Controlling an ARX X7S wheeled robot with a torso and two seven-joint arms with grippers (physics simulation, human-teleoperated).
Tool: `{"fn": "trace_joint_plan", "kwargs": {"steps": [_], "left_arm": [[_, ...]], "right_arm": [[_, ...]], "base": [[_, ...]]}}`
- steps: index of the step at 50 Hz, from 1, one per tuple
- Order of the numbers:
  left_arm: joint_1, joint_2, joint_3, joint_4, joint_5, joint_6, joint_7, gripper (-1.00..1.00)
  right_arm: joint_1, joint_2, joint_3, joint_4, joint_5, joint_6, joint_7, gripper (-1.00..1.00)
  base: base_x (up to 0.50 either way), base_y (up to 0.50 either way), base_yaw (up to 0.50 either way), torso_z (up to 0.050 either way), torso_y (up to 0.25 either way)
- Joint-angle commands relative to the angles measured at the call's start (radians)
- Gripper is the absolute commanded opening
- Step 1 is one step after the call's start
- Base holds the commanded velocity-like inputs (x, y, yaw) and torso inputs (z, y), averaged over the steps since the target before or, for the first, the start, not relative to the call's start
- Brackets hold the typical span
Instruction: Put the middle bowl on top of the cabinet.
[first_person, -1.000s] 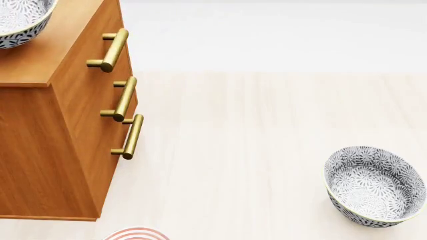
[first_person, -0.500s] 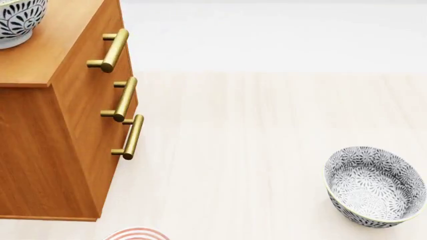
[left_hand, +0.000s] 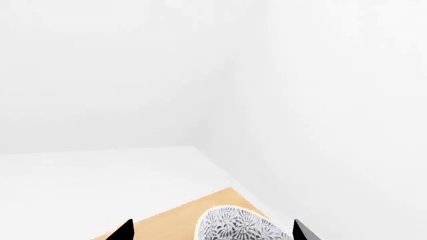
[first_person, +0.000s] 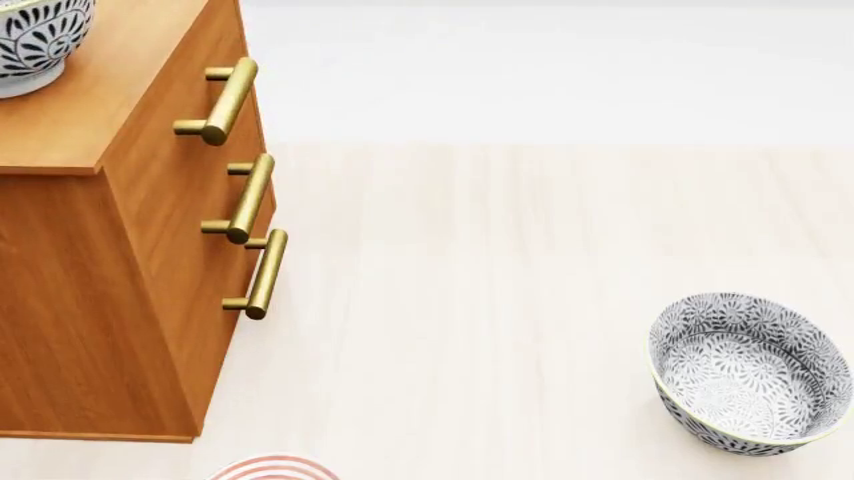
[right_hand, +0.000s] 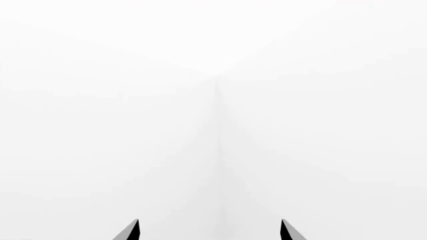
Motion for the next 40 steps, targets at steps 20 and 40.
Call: {"fn": "trace_joint_plan", "kwargs": {"steps": [20, 40], "left_arm": [[0.103, -0.201, 0.051, 0.563, 0.404, 0.149, 0.063, 1.00], [0.345, -0.255, 0.116, 0.724, 0.716, 0.328, 0.044, 1.00]], "right_arm": [[-0.003, 0.010, -0.016, -0.014, -0.020, 0.013, 0.000, 1.00], [-0.039, 0.010, -0.020, -0.036, -0.025, -0.021, -0.004, 1.00]], "base": [[0.00, 0.00, 0.00, 0.000, 0.000], [0.00, 0.00, 0.00, 0.000, 0.000]]}}
